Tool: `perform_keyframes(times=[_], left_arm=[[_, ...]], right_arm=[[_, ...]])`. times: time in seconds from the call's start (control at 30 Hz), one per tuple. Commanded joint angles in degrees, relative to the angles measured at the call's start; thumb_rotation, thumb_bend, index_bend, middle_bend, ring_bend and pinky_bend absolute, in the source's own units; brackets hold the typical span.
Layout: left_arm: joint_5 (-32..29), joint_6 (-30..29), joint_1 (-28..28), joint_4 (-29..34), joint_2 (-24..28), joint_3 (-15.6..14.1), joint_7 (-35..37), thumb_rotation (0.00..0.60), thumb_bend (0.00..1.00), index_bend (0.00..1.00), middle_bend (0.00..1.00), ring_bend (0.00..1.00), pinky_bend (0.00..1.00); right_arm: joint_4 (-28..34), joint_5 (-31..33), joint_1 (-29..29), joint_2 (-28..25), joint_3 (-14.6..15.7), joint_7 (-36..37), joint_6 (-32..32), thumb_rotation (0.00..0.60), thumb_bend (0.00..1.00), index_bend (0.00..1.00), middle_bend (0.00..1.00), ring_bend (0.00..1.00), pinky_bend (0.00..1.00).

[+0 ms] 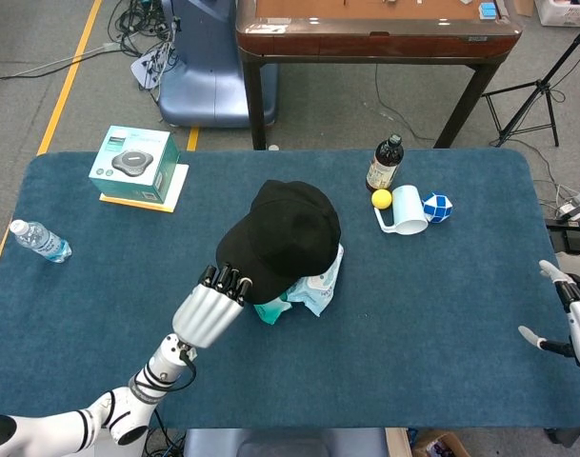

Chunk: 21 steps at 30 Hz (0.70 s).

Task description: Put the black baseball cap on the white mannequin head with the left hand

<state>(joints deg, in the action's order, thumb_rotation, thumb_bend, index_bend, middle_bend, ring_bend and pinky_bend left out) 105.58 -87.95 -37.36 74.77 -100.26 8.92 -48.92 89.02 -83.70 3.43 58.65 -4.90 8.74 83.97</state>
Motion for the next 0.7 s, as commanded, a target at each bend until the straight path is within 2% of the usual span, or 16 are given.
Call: perform_keyframes(times=[0.03, 0.3, 0.4, 0.47, 0.53, 0.7], left_arm=[[-2.0, 1.5, 0.8, 2.1, 0.7, 0.5, -1.4, 0.6, 0.34, 0.35, 0.69, 0.49, 0.72], [-7.8, 5.2, 3.7, 8.9, 2.5, 0.2, -6.5, 0.6, 0.34, 0.28, 0.68, 0.48, 0.72], [-9.7, 6.0, 4.8, 11.3, 3.2, 0.1, -9.3, 0.6, 0.33, 0.19, 0.67, 0.48, 0.72], [-10.6, 6.2, 5.5, 12.8, 3.7, 0.0, -10.8, 0.6, 0.26, 0.08, 0.65, 0.47, 0.72], [-11.1, 6.0, 6.1, 13.8, 3.9, -0.1, -11.7, 0.6, 0.19, 0.02, 0.64, 0.46, 0.71], [-10.5, 4.5, 7.2, 14.1, 4.2, -0.3, -12.8, 0.6, 0.06, 0.0, 0.62, 0.46, 0.72]], right_arm=[[-0.1, 0.0, 0.0, 0.0, 0.0, 0.2, 0.0, 0.6, 0.0, 0.08, 0.24, 0.18, 0.26], [-0.1, 0.0, 0.0, 0.0, 0.0, 0.2, -0.1, 0.6, 0.0, 0.08, 0.24, 0.18, 0.26], [-0.1, 0.0, 0.1, 0.0, 0.0, 0.0, -0.1, 0.6, 0.0, 0.08, 0.24, 0.18, 0.26], [-0.1, 0.0, 0.1, 0.1, 0.0, -0.1, -0.2, 0.6, 0.0, 0.08, 0.24, 0.18, 0.26], [-0.1, 0.1, 0.1, 0.1, 0.0, -0.2, -0.2, 0.6, 0.0, 0.08, 0.24, 0.18, 0.26], [0.0, 0.1, 0.2, 0.2, 0.0, -0.5, -0.3, 0.6, 0.0, 0.08, 0.24, 0.18, 0.26]])
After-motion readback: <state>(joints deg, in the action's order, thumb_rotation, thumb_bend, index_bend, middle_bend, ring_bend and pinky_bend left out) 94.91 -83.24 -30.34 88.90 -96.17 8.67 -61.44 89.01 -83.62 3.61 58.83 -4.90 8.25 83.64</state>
